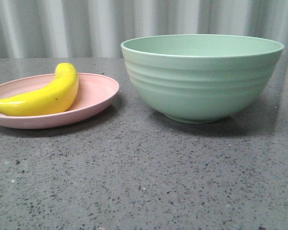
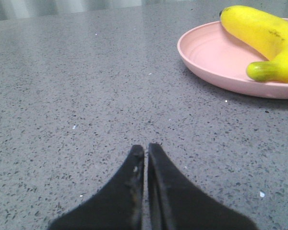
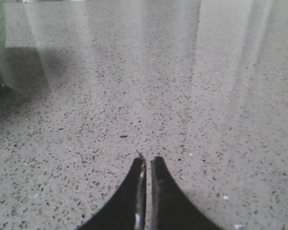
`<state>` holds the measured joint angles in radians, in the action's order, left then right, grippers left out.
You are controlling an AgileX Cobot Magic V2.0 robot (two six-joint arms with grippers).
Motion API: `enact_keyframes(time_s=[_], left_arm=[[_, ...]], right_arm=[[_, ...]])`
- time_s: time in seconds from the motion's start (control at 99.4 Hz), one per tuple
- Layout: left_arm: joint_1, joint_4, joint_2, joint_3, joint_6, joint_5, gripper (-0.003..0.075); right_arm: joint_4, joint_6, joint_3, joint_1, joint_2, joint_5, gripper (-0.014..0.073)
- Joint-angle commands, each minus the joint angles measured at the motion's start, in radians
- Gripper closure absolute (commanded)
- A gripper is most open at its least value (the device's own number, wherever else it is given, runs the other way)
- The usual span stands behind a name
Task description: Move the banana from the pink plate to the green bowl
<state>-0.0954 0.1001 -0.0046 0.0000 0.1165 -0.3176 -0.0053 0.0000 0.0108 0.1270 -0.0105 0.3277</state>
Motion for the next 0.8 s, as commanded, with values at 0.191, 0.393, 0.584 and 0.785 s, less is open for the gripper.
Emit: enact_keyframes(time_s=[0.191,0.393,0.584,0.785], left_arm=[[-0.001,-0.004,-0.026,0.011,-0.009,0.092,0.0741],[-0.001,-0.028,-0.026,0.011,-0.007,0.14,0.0741],[-0.001,-0.067,-0.026,0.011,-0.007,0.177,0.0741],[-0.001,-0.059,-0.026,0.011,-0.007,0.239,0.0741]], right_arm=[[-0.011,-0.009,0.019,0.006,-0.022,-0.019,0.0657],[-0.044,-0.009,0.019,0.006,-0.022,-0.021,0.0657],[-0.07,-0.009,0.019,0.006,-0.022,-0.022,0.0657],[-0.078,-0.009,0.019,0.006,-0.022,-0.12,0.0657]])
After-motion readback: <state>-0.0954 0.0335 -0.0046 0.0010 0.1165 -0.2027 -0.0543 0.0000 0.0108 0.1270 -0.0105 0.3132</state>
